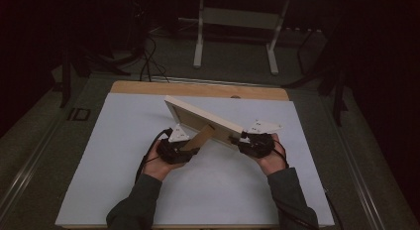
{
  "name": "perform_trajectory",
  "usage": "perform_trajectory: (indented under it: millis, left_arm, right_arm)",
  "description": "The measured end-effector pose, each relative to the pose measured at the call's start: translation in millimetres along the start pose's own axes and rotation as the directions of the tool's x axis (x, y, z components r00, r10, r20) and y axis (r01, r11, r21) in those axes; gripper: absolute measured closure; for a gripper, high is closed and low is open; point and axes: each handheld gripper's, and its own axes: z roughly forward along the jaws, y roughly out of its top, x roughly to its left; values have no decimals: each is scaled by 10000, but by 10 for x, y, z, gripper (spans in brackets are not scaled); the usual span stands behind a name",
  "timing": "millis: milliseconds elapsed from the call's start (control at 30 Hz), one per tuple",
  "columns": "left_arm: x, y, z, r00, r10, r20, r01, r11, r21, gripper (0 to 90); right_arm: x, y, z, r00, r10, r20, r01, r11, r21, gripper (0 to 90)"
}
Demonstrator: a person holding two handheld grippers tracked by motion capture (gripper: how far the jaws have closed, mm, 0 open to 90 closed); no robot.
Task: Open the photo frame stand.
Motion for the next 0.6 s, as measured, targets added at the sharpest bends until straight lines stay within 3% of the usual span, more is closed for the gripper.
perform_trajectory:
  millis: [100,400,600]
  left_arm:
    - [3,-7,4,9999,-111,29,111,9999,-21,599]
    - [55,-29,-10,9939,-767,793,781,9969,-138,599]
    - [55,-38,-17,9919,-879,916,884,9961,-7,604]
  right_arm:
    - [5,-3,1,10000,8,-29,-8,10000,-11,639]
    - [33,-17,-1,9999,-11,-129,11,10000,25,631]
    - [53,-20,-3,9999,-60,-112,61,10000,50,628]
